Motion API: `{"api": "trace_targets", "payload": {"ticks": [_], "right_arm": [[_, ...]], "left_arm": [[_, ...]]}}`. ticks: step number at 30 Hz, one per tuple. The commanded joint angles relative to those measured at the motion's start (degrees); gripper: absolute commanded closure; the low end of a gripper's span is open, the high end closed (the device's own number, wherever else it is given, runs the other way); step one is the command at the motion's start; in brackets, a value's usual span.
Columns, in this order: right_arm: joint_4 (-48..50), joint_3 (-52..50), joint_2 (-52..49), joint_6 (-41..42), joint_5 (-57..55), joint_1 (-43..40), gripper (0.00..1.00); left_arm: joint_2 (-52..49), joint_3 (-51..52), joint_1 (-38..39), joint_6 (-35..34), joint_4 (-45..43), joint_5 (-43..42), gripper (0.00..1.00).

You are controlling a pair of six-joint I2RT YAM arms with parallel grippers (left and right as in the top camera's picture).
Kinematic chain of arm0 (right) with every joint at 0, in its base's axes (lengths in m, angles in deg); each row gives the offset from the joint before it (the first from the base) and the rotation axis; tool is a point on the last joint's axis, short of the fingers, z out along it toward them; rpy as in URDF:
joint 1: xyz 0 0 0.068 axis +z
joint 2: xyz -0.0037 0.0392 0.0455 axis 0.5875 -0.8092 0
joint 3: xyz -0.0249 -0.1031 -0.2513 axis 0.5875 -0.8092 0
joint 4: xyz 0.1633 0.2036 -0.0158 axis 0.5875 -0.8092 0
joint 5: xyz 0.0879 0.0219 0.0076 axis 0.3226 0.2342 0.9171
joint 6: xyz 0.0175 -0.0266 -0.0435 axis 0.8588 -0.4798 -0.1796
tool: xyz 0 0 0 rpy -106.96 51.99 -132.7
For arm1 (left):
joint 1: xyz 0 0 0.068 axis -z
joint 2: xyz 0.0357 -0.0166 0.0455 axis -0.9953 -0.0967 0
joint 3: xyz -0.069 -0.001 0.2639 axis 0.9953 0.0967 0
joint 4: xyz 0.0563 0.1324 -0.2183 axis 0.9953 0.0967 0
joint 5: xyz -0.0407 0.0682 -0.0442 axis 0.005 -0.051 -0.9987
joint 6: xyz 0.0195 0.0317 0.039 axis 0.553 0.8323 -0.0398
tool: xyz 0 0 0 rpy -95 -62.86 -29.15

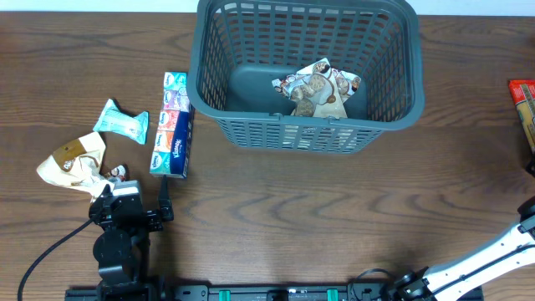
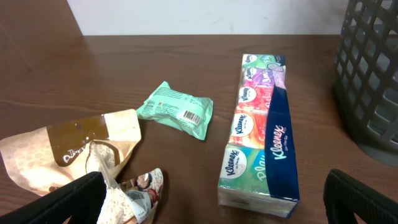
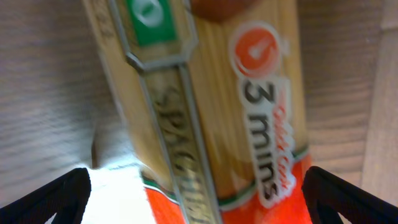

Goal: Pack container
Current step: 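Align and grasp the spaghetti packet with the right gripper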

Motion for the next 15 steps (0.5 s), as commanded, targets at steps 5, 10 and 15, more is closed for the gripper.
{"api": "trace_targets", "payload": {"ticks": [5,10,15], "right_arm": [[2.36,0.63,-0.81,-0.7,0.0,-3.1,0.01],[2.75,0.63,-0.81,0.24,1.51,-2.97,0.01],[4.79,0.63,-0.83,1.42,3.63,-0.66,0.01]], "left_arm": [[0.35,0.94,-0.31,0.11,1.22,-0.37,0.01],[0.35,0.94,-0.31,0.11,1.2,-0.37,0.01],[0.35,0.94,-0.31,0.11,1.2,-0.37,0.01]]}}
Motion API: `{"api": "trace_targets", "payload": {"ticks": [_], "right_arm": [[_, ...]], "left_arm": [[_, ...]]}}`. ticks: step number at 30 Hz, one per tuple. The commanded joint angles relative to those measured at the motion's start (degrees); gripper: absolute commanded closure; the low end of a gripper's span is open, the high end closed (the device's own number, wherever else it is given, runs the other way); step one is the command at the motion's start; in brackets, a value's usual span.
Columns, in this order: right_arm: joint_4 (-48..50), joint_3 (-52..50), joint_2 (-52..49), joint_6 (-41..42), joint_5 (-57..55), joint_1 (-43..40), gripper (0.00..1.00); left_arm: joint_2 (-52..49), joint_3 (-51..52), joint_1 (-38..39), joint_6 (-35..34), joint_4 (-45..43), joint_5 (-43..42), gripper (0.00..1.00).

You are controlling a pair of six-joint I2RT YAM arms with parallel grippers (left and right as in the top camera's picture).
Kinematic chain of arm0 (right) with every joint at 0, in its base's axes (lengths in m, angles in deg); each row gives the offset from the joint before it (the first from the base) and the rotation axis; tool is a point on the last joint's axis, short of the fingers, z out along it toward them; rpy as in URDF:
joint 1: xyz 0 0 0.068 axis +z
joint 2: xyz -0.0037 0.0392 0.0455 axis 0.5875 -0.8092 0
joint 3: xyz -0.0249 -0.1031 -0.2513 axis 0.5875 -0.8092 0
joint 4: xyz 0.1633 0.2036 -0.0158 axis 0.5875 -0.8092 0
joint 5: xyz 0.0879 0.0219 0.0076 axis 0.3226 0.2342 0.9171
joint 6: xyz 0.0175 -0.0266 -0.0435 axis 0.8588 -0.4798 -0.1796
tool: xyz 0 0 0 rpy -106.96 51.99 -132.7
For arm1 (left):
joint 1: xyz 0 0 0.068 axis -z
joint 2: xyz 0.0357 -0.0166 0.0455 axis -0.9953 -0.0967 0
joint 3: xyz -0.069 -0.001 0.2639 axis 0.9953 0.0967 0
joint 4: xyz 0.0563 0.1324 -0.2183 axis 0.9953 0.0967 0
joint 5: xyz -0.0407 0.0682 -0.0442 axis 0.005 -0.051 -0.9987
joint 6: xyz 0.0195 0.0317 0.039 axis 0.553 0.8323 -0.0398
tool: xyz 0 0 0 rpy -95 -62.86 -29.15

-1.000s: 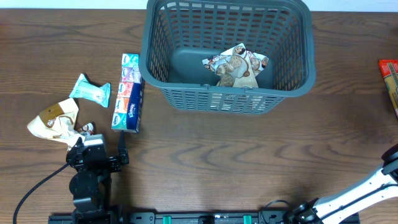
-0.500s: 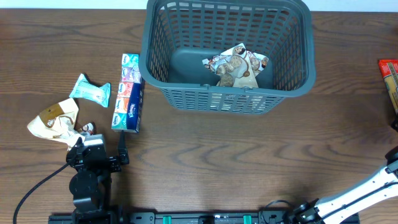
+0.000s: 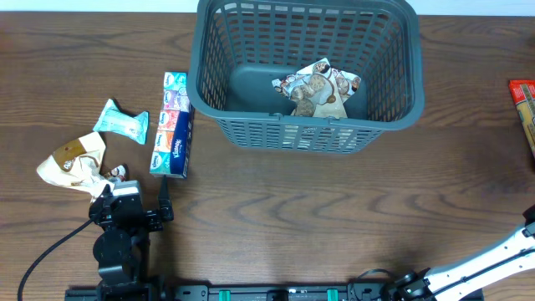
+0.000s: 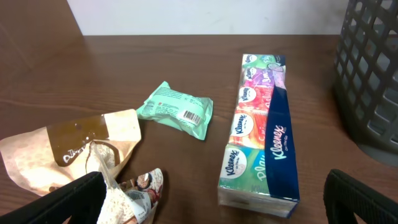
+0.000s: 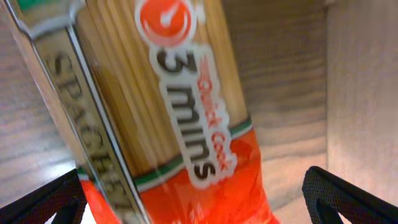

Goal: Pack container
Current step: 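Align and grasp the spaghetti packet with the right gripper, then lift the spaghetti packet and carry it into the basket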

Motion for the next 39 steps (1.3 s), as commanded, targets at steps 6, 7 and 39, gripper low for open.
{"api": "trace_targets", "payload": {"ticks": [6,7,39], "right_arm": [[4.09,0.63,-0.55,1.33,2.08,7.08,0.01],[4.83,0.63,-0.55,1.68,2.08,7.87,0.01],[3.54,0.63,-6.4,4.7,6.32,3.67,0.01]], "left_arm": [[0.35,0.94,-0.31,0.11,1.2,-0.37,0.01],[0.35,0.94,-0.31,0.11,1.2,-0.37,0.01],[0.35,0.94,-0.31,0.11,1.22,-0.37,0.01]]}}
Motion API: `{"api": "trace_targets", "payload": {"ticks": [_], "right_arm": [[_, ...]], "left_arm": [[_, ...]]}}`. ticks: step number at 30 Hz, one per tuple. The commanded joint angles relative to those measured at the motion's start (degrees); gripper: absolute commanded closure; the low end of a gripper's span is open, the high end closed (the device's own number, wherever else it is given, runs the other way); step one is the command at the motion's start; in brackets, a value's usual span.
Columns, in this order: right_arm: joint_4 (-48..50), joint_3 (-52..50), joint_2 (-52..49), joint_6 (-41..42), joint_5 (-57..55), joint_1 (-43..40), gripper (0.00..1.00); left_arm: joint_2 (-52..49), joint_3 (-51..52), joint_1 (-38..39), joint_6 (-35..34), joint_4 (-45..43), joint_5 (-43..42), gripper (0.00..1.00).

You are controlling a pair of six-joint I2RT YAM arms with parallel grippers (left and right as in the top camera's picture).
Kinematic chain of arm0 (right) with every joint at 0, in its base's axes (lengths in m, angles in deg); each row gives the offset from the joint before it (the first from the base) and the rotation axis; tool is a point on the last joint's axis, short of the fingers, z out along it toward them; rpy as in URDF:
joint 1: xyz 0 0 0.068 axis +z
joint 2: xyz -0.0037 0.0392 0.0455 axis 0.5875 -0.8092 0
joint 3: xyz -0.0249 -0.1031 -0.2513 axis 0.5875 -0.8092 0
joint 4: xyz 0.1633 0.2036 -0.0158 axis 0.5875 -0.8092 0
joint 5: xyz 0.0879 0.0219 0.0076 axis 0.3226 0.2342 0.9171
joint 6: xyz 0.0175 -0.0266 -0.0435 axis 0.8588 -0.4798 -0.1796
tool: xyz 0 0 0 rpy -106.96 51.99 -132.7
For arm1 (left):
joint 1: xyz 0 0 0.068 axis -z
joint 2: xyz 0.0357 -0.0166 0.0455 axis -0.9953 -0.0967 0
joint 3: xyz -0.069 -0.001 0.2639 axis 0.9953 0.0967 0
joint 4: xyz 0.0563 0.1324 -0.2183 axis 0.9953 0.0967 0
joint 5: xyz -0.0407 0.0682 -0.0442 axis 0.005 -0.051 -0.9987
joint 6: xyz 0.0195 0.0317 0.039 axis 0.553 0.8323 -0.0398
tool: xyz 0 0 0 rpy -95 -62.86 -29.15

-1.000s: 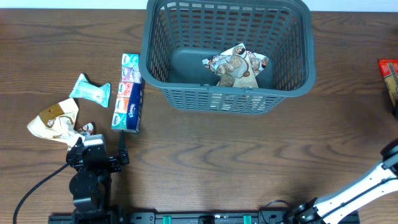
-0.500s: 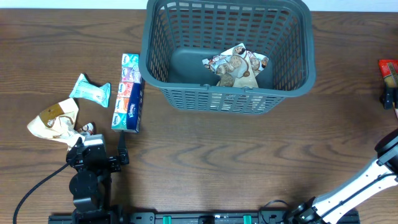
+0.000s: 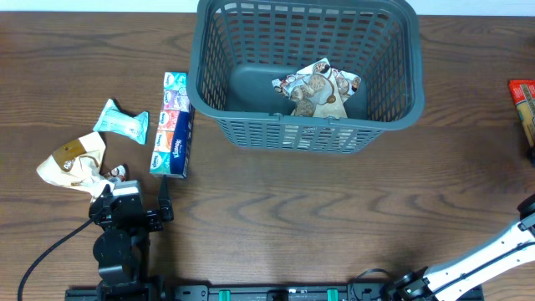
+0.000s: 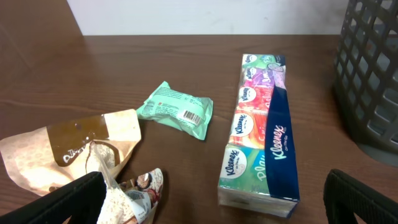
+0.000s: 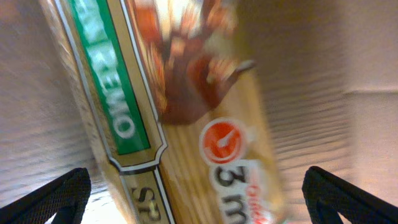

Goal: Pack container
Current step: 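Lift the spaghetti packet and carry it into the basket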

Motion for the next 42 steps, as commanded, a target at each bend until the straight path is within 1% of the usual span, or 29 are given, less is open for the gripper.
{"api": "trace_targets", "payload": {"ticks": [1,6,9,10,11,13,14,15,17,21,22,24,27,28,32,34,37,42], "right_arm": [[-0.2,0.46,-4.61,0.0,0.35,0.63,0.01],[0.46,0.46,-5.79,0.83,0.66,1.22,0.01],[0.98,0.48,-5.79,1.81,0.59,1.62,0.21],[0.92,0.48,-5.79,1.79,0.59,1.73,0.33],[0.74,0.48,-5.79,1.79,0.59,1.86,0.38],[0.28,0.48,-5.79,1.79,0.63,2.16,0.46],[-0.02,0.48,-5.79,1.73,0.61,2.38,0.6],[0.09,0.46,-5.79,2.54,0.57,2.6,0.99],[0.35,0.48,-5.79,4.81,0.92,2.8,0.99],[0.72,0.48,-5.79,5.81,1.44,3.21,0.99],[1.18,0.48,-5.77,7.48,1.44,3.21,0.99],[2.01,0.52,-5.7,12.66,1.44,3.21,0.99],[2.93,0.57,-5.18,22.77,2.34,3.15,0.99],[2.93,0.57,-4.98,23.41,4.5,3.15,0.99],[2.69,0.63,-3.26,21.46,21.11,3.8,0.99],[2.6,0.63,-1.84,21.49,26.14,4.66,0.99],[1.97,0.63,1.31,21.49,29.38,6.75,0.99],[-0.59,0.63,10.88,21.92,31.26,12.37,0.99]], "left_arm": [[0.35,0.94,-0.31,0.11,1.2,-0.37,0.01],[0.35,0.94,-0.31,0.11,1.2,-0.37,0.01],[0.35,0.94,-0.31,0.11,1.2,-0.37,0.01],[0.35,0.94,-0.31,0.11,1.22,-0.37,0.01],[0.35,0.94,-0.31,0.11,1.2,-0.37,0.01],[0.35,0.94,-0.31,0.11,1.22,-0.37,0.01],[0.35,0.94,-0.31,0.11,1.22,-0.37,0.01],[0.35,0.94,-0.31,0.11,1.2,-0.37,0.01],[0.35,0.94,-0.31,0.11,1.2,-0.37,0.01],[0.35,0.94,-0.31,0.11,1.22,-0.37,0.01],[0.35,0.94,-0.31,0.11,1.2,-0.37,0.01],[0.35,0.94,-0.31,0.11,1.22,-0.37,0.01],[0.35,0.94,-0.31,0.11,1.22,-0.37,0.01],[0.35,0.94,-0.31,0.11,1.2,-0.37,0.01],[0.35,0.94,-0.31,0.11,1.2,-0.37,0.01],[0.35,0.94,-0.31,0.11,1.2,-0.37,0.01],[0.35,0.94,-0.31,0.11,1.2,-0.37,0.01],[0.35,0.94,-0.31,0.11,1.2,-0.37,0.01]]}}
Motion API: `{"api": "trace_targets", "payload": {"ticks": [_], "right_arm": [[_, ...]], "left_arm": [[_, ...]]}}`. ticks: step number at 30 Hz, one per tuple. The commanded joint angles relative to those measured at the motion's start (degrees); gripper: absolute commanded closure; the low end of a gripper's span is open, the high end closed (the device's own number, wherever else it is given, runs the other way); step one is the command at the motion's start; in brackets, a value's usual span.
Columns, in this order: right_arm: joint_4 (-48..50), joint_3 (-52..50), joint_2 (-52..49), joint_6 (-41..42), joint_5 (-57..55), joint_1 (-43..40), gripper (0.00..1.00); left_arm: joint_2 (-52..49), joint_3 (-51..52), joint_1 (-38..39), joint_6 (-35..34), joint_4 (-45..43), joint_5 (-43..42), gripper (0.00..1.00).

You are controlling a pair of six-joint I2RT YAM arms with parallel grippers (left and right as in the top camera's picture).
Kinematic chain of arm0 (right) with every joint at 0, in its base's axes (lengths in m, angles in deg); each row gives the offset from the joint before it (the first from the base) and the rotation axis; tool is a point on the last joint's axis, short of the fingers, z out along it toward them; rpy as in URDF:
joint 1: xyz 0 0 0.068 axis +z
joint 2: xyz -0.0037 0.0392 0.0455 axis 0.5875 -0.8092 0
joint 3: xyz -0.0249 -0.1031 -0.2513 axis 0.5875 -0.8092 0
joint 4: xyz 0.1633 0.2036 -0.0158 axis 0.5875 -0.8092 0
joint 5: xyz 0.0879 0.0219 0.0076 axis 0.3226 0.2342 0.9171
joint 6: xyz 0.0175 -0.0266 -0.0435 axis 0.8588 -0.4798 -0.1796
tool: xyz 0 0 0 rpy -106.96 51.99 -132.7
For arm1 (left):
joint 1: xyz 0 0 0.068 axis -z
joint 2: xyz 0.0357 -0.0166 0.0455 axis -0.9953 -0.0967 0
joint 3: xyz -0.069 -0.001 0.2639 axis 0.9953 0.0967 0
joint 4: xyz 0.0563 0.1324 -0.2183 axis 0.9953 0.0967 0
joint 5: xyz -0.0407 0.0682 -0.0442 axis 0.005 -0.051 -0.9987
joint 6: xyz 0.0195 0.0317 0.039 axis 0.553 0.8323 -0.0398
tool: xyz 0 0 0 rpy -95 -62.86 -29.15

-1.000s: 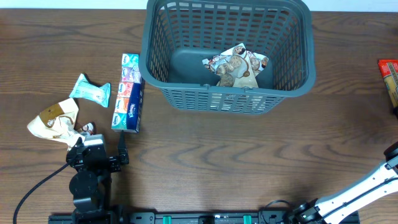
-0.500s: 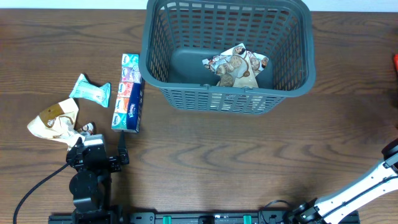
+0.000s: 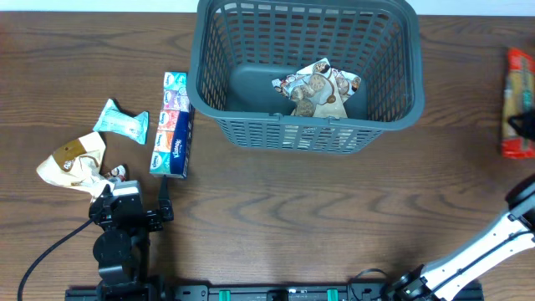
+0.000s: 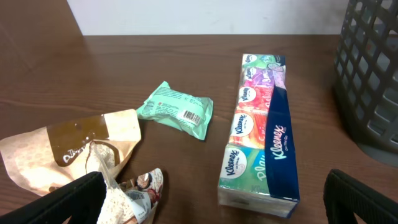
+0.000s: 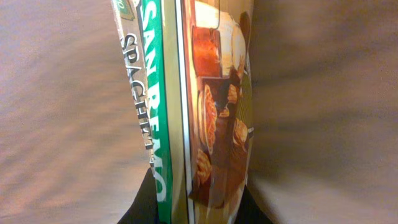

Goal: Pack container
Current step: 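Lift the spaghetti packet and carry it into the basket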

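A grey plastic basket [image 3: 305, 75] stands at the back centre with a printed snack packet [image 3: 318, 88] inside. At the table's right edge my right gripper [image 5: 196, 200] is shut on a red and gold spaghetti pack [image 3: 518, 100], which runs up between its fingers [image 5: 144, 200]. My left gripper [image 4: 214, 199] rests open at the front left, with nothing between its fingers [image 4: 68, 198]. Ahead of it lie a Kleenex multipack [image 4: 261, 130], a green wipes packet [image 4: 177, 111], a brown paper bag [image 4: 68, 149] and a small printed packet [image 4: 142, 190].
The basket wall [image 4: 373, 74] rises to the right of the Kleenex multipack. The right arm [image 3: 476, 255] stretches from the front edge up to the table's right side. A cable [image 3: 50, 251] trails by the left arm's base.
My right gripper was open over the spaghetti pack lying at the right edge; now it is shut on the pack, which shows further into the overhead view. The left arm is unchanged.
My right gripper stood open over the label end of the spaghetti pack, then over its red end, then over its picture part. Now it is shut on the pack. The left gripper and the items at the left stayed put throughout.
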Motion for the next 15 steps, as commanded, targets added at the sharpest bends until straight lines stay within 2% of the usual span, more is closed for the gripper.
{"api": "trace_targets", "payload": {"ticks": [1,7,15], "right_arm": [[-0.39,0.46,12.76,1.07,10.19,5.73,0.99],[-0.17,0.46,26.8,4.61,10.14,12.52,0.99],[1.11,0.46,40.24,10.51,14.36,19.87,0.99]], "left_arm": [[0.35,0.94,-0.31,0.11,1.2,-0.37,0.01],[0.35,0.94,-0.31,0.11,1.18,-0.37,0.01],[0.35,0.94,-0.31,0.11,1.2,-0.37,0.01]]}}
